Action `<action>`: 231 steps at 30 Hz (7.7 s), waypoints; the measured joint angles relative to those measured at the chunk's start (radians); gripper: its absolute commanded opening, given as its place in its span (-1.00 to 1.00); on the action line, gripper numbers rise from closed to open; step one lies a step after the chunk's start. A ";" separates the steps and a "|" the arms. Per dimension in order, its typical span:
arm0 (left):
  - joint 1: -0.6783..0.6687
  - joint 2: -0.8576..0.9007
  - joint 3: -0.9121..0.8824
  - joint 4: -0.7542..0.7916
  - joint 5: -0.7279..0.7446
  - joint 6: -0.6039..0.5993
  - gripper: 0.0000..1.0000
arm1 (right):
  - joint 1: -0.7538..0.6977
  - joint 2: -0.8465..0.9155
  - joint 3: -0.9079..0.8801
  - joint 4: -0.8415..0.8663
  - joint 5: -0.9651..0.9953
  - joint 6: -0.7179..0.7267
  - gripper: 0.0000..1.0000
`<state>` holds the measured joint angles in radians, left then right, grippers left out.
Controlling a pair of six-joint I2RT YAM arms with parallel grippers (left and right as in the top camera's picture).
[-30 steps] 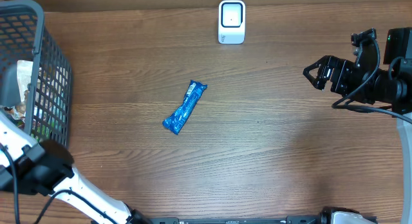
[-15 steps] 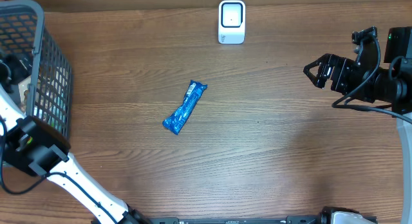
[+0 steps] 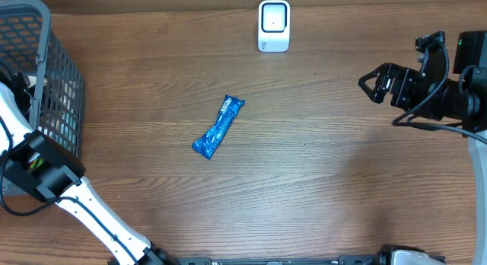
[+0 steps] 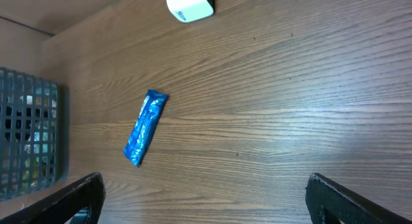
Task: Scan the item barcode
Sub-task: 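Carry the brown bag out and drop it beside the blue bar, then reach the left gripper into the basket and grasp the light green packet, then carry the green packet out and place it beside the blue bar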
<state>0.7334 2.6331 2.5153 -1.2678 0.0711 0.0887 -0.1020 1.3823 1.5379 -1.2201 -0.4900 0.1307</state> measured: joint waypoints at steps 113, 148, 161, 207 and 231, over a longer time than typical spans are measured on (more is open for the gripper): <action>0.157 -0.641 0.171 -0.309 -0.041 -0.219 0.86 | 0.000 0.042 0.156 -0.029 0.026 -0.027 1.00; 0.006 -0.011 0.117 -0.298 0.254 0.129 0.63 | 0.000 0.042 0.156 -0.030 0.026 -0.026 1.00; -0.001 -0.010 0.021 -0.257 0.212 0.124 0.29 | 0.000 0.042 0.156 -0.030 0.026 -0.026 1.00; -0.546 -0.912 0.042 -0.416 0.171 -0.064 -0.92 | 0.000 0.042 0.157 -0.045 0.023 -0.026 1.00; -1.152 -0.572 -0.742 0.008 0.063 -0.222 -0.30 | 0.000 0.042 0.156 -0.049 0.043 -0.026 1.00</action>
<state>-0.4183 2.0613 1.7733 -1.2598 0.1345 -0.1333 -0.1020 1.4242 1.6943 -1.2690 -0.4469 0.1043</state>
